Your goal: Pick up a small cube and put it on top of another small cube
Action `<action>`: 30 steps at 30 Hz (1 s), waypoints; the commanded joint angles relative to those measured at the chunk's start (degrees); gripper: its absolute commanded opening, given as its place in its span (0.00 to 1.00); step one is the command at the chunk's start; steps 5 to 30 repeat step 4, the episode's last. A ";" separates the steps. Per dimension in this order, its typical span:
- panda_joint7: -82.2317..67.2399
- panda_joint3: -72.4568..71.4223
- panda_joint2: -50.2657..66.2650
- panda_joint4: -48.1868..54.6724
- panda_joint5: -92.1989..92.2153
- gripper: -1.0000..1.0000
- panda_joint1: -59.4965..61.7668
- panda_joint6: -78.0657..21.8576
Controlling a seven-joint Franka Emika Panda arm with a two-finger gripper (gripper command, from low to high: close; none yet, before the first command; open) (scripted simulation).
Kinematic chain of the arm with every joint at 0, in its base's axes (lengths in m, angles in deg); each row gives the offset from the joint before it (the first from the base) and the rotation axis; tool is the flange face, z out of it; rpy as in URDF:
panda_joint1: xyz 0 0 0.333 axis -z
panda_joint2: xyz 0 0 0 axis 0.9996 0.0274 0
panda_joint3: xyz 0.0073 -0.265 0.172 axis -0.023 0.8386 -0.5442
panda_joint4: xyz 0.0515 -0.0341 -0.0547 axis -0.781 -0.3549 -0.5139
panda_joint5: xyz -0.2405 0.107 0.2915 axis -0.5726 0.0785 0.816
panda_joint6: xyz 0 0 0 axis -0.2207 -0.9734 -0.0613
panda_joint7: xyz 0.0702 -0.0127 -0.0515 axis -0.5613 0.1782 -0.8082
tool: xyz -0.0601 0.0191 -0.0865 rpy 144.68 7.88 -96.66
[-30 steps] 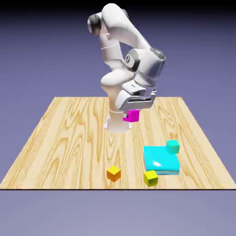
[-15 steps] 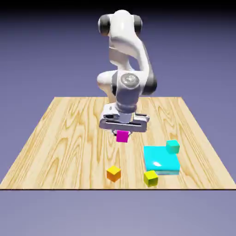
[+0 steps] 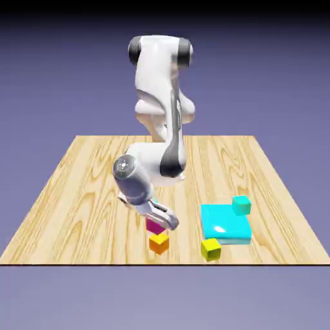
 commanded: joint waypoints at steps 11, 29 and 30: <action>1.21 0.82 -2.98 2.06 -1.63 1.00 0.23 -4.99; 1.21 0.82 -2.98 2.06 -1.63 1.00 0.23 -4.99; 1.21 0.82 -2.98 2.06 -1.63 1.00 0.23 -4.99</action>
